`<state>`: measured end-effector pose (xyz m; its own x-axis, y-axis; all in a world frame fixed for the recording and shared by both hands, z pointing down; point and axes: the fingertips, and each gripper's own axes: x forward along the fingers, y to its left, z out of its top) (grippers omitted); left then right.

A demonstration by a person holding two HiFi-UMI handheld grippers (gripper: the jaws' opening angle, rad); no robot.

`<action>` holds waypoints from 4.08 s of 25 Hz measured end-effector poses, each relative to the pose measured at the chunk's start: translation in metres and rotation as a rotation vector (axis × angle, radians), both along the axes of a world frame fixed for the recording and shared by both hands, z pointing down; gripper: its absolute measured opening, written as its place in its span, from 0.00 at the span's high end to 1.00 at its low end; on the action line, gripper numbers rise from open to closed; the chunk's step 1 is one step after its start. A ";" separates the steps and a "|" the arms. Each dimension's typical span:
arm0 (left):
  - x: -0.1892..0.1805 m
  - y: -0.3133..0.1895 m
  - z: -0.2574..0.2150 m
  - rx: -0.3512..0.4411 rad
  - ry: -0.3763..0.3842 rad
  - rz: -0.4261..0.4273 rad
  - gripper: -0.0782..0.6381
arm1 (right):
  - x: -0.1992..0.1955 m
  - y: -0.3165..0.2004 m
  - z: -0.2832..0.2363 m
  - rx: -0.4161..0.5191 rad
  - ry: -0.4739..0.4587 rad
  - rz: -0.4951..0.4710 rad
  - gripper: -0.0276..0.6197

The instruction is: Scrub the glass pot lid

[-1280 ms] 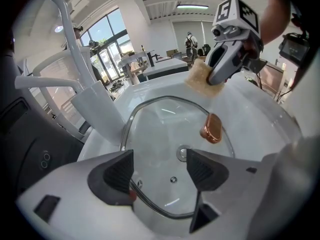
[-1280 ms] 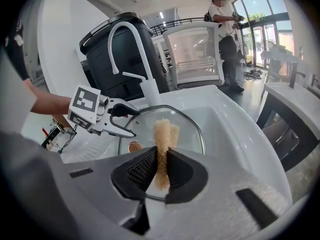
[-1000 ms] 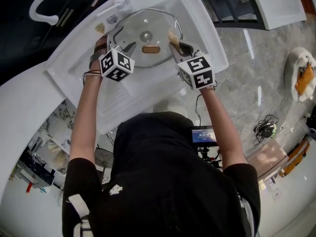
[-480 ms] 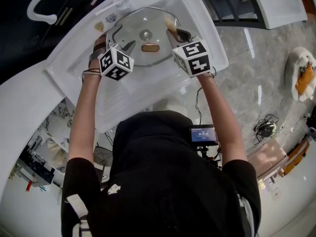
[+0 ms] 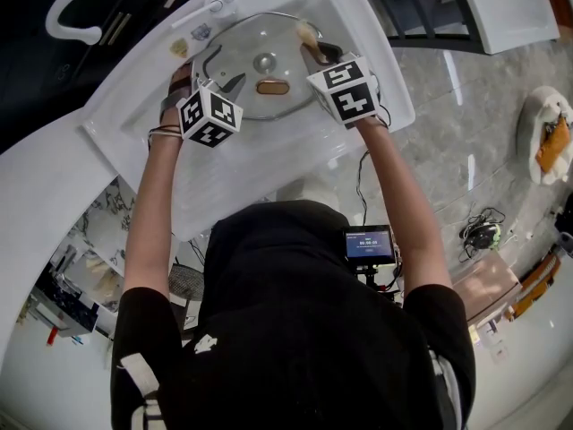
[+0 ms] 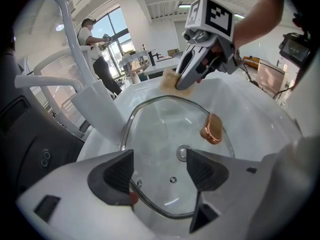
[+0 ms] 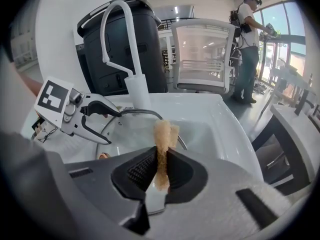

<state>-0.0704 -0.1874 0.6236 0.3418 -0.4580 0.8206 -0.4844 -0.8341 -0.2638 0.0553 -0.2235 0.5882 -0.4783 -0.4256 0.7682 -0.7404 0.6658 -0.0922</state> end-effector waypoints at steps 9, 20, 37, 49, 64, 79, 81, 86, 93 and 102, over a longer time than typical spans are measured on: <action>0.000 -0.001 0.000 0.001 0.000 -0.002 0.47 | 0.003 -0.004 0.017 -0.042 0.008 0.010 0.93; 0.000 0.000 -0.001 0.006 0.004 -0.003 0.47 | 0.001 -0.005 0.026 -0.047 0.006 -0.001 0.93; 0.000 -0.001 -0.001 0.006 0.005 -0.006 0.47 | -0.031 -0.006 0.015 -0.037 -0.033 -0.054 0.93; -0.001 0.000 -0.001 0.010 0.007 -0.006 0.47 | -0.075 0.009 0.004 -0.025 -0.049 -0.175 0.93; 0.000 0.000 -0.001 0.013 0.009 -0.003 0.47 | -0.100 0.026 0.003 -0.044 -0.072 -0.251 0.93; -0.001 0.001 0.000 0.012 0.010 -0.002 0.47 | -0.083 0.013 0.004 -0.043 -0.083 -0.190 0.93; 0.000 0.001 -0.001 0.013 0.009 -0.002 0.47 | -0.074 0.008 0.003 -0.047 -0.092 -0.156 0.93; 0.001 0.000 -0.001 0.012 0.009 -0.001 0.47 | -0.042 -0.001 0.011 -0.068 -0.102 -0.062 0.93; 0.001 0.000 -0.002 0.015 0.008 -0.001 0.47 | -0.004 0.004 0.026 -0.093 -0.068 0.013 0.93; 0.001 -0.001 -0.002 0.013 0.003 -0.001 0.47 | 0.013 0.019 0.042 -0.127 -0.046 0.038 0.93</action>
